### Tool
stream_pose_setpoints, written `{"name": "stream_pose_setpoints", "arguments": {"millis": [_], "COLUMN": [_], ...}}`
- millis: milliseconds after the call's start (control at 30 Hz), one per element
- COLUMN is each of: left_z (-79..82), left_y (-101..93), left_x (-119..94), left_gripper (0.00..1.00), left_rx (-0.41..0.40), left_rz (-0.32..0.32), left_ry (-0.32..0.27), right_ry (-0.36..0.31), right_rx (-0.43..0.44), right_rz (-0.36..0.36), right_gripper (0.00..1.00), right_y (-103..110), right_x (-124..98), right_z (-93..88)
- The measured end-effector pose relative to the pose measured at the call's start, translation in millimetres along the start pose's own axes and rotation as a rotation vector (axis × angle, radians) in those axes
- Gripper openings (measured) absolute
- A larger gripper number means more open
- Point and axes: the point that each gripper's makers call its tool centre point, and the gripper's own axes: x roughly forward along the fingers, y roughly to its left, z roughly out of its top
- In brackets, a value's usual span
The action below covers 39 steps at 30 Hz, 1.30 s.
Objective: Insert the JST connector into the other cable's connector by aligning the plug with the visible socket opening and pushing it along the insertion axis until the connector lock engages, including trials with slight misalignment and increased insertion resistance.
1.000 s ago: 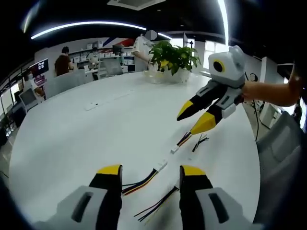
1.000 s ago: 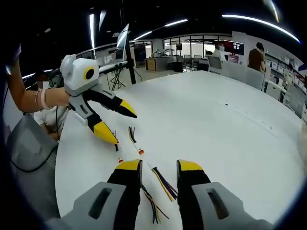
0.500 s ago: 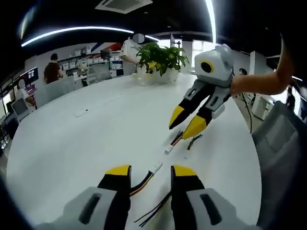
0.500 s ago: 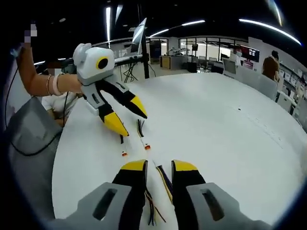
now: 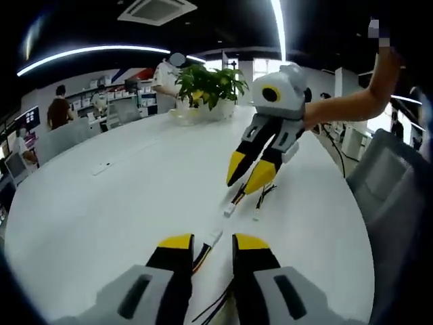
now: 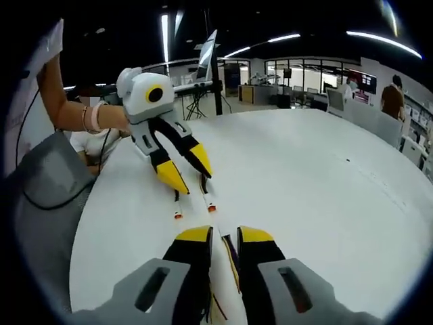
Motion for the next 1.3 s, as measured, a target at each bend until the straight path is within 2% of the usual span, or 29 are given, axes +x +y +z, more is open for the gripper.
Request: {"name": "stream_pose_setpoints", "arguments": {"millis": [133, 267, 400, 967, 1100, 1300], "left_z": [0.5, 1.0, -0.1, -3.2, -4.9, -4.3], "left_y": [-1.3, -0.4, -2.3, 2.3, 2.3, 2.4], "left_x": [2.3, 3.4, 4.2, 8.3, 10.4, 11.6], "left_gripper": [0.13, 0.12, 0.1, 0.08, 0.06, 0.05], "left_rx": [0.028, 0.041, 0.046, 0.078, 0.043, 0.046], "left_rz": [-0.02, -0.028, -0.049, -0.072, -0.083, -0.09], "left_ry": [-0.013, -0.021, -0.026, -0.032, -0.033, -0.041], "right_ry": [0.006, -0.009, -0.007, 0.001, 0.005, 0.003], "right_rx": [-0.064, -0.064, -0.042, -0.062, -0.062, -0.06], "right_rz": [0.013, 0.039, 0.05, 0.067, 0.072, 0.077], "right_gripper": [0.2, 0.14, 0.15, 0.13, 0.12, 0.1], "right_y": [3.7, 6.7, 5.7, 9.4, 10.7, 12.0], "right_x": [2.5, 5.7, 8.9, 11.7, 12.7, 14.5], "right_z": [0.6, 0.5, -2.3, -7.2, -8.5, -8.8]}}
